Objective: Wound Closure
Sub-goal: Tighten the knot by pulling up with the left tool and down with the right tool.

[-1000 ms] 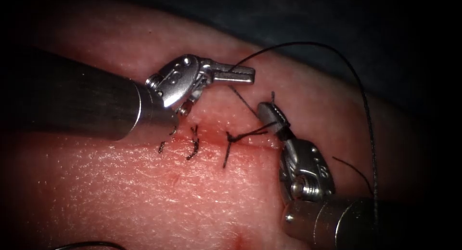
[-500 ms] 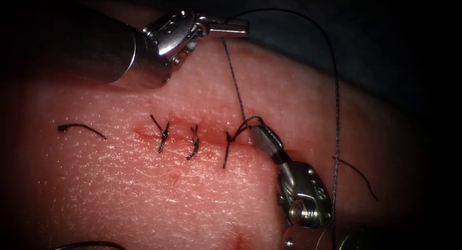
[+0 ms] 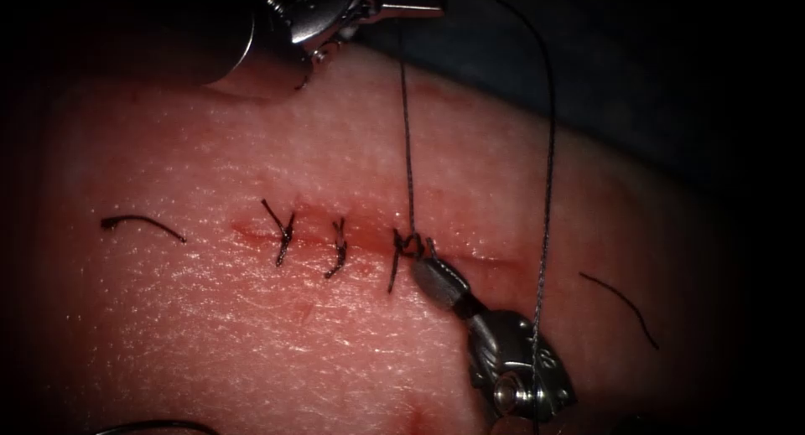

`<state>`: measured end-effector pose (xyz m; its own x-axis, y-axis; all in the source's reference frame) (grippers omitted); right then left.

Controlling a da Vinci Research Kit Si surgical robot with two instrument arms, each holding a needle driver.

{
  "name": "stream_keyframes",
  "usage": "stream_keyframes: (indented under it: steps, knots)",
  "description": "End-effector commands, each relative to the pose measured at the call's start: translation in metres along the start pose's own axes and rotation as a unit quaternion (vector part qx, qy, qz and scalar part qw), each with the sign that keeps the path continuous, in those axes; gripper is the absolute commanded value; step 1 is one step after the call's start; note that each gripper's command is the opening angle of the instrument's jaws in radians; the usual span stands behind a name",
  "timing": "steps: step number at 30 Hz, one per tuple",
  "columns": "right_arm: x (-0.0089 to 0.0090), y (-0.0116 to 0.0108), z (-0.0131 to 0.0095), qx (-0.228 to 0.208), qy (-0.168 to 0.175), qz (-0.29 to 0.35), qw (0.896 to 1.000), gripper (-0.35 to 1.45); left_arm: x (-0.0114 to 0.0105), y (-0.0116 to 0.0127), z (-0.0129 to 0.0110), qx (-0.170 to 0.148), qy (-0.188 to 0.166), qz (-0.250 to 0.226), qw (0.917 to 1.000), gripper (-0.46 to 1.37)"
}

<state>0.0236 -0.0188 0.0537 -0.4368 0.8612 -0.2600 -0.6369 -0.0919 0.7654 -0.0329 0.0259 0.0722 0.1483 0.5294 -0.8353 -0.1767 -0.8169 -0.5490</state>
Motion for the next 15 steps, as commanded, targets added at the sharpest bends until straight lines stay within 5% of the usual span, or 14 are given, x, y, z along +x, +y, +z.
stream_keyframes:
  steps: [1,15]
  knots:
    - [-0.0001,-0.0001,0.0001,-0.003,-0.007,0.001,1.000,-0.35,0.0001,-0.0006,0.0002,0.002,-0.006,0.006,1.0000,-0.35]
    - [-0.0025,-0.0012,0.0003,-0.009,-0.049,0.018,0.999,-0.35,-0.0001,-0.0044,0.0028,0.020,-0.027,0.039,0.9987,-0.35]
